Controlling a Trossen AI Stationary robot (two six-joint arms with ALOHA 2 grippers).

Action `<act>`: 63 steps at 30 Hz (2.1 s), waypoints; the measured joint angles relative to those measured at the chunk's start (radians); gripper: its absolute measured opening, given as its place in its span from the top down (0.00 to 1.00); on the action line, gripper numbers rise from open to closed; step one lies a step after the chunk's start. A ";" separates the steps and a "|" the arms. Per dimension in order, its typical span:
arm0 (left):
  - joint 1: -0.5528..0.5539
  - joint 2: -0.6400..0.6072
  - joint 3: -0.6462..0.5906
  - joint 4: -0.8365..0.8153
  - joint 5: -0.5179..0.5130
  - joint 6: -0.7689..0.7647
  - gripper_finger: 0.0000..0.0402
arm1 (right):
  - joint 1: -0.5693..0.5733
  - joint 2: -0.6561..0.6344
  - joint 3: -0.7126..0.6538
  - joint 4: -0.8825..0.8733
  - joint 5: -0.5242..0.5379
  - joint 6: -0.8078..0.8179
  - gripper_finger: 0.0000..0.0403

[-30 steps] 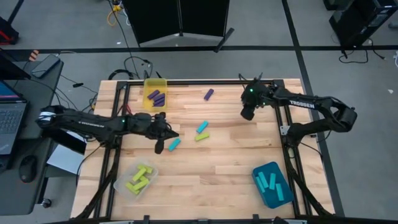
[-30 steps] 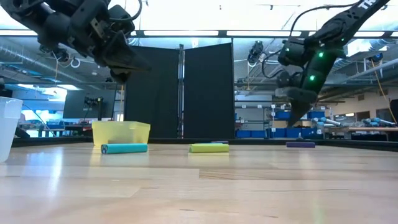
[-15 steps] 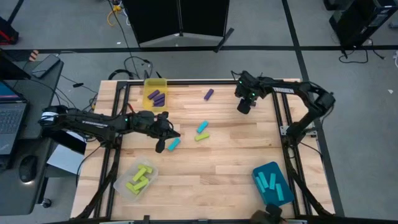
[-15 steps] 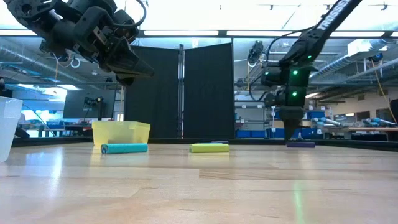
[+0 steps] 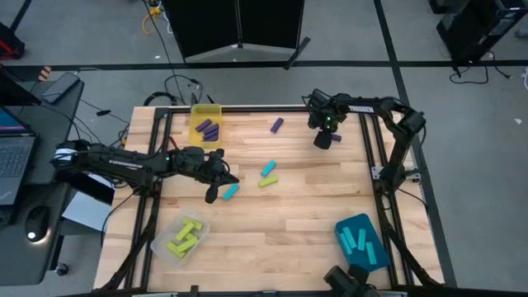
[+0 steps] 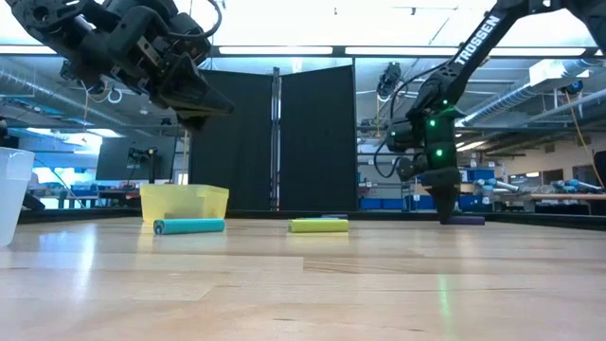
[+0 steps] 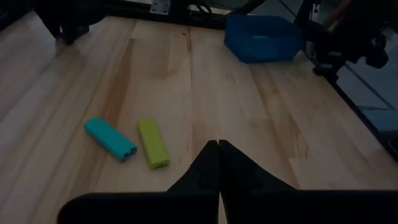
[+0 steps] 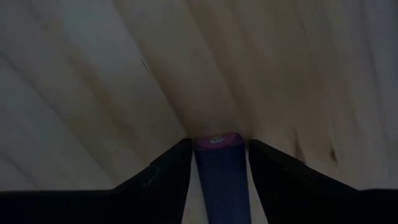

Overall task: Sort blocks
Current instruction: Put the violet block into the yellow bin

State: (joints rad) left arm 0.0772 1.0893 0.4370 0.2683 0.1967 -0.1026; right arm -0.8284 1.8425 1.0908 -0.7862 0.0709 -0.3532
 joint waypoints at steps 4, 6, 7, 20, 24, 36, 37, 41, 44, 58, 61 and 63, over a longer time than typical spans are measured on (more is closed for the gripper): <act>0.000 0.000 0.000 0.003 -0.004 -0.001 0.99 | -0.007 0.004 0.020 -0.038 -0.028 -0.007 0.60; 0.000 0.000 0.000 0.003 -0.021 -0.001 0.99 | -0.006 0.004 0.020 -0.064 -0.027 -0.011 0.65; 0.000 0.000 0.000 0.004 -0.033 -0.001 0.99 | -0.006 0.004 0.020 -0.071 -0.027 -0.016 0.67; 0.000 0.000 0.000 0.091 -0.105 -0.003 0.99 | 0.062 -0.030 0.082 -0.122 -0.090 -0.031 0.72; 0.000 0.015 0.000 0.109 -0.139 -0.009 0.99 | 0.116 -0.102 0.081 -0.064 -0.213 0.010 0.72; -0.003 0.170 0.001 0.336 -0.143 -0.007 0.97 | 0.401 -0.296 -0.273 0.871 -0.443 0.279 0.72; -0.003 0.170 0.000 0.348 -0.143 -0.007 0.97 | 0.426 -0.311 -0.308 0.959 -0.439 0.314 0.72; -0.013 0.175 0.000 0.390 -0.165 -0.012 0.91 | 0.524 -0.349 -0.439 1.351 -0.365 0.430 0.72; -0.015 0.190 0.001 0.421 -0.187 -0.036 0.84 | 0.595 -0.358 -0.492 1.577 -0.326 0.456 0.72; -0.068 0.352 0.083 0.590 -0.315 -0.016 0.47 | 0.709 -0.358 -0.485 1.695 -0.220 0.406 0.72; -0.068 0.382 0.125 0.596 -0.340 -0.005 0.42 | 0.710 -0.358 -0.485 1.698 -0.220 0.409 0.72; -0.068 0.405 0.149 0.596 -0.345 -0.001 0.40 | 0.710 -0.358 -0.485 1.700 -0.220 0.409 0.72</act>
State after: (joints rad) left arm 0.0090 1.4945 0.5862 0.8639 -0.1483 -0.1040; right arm -0.1184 1.4847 0.6060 0.9139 -0.1493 0.0559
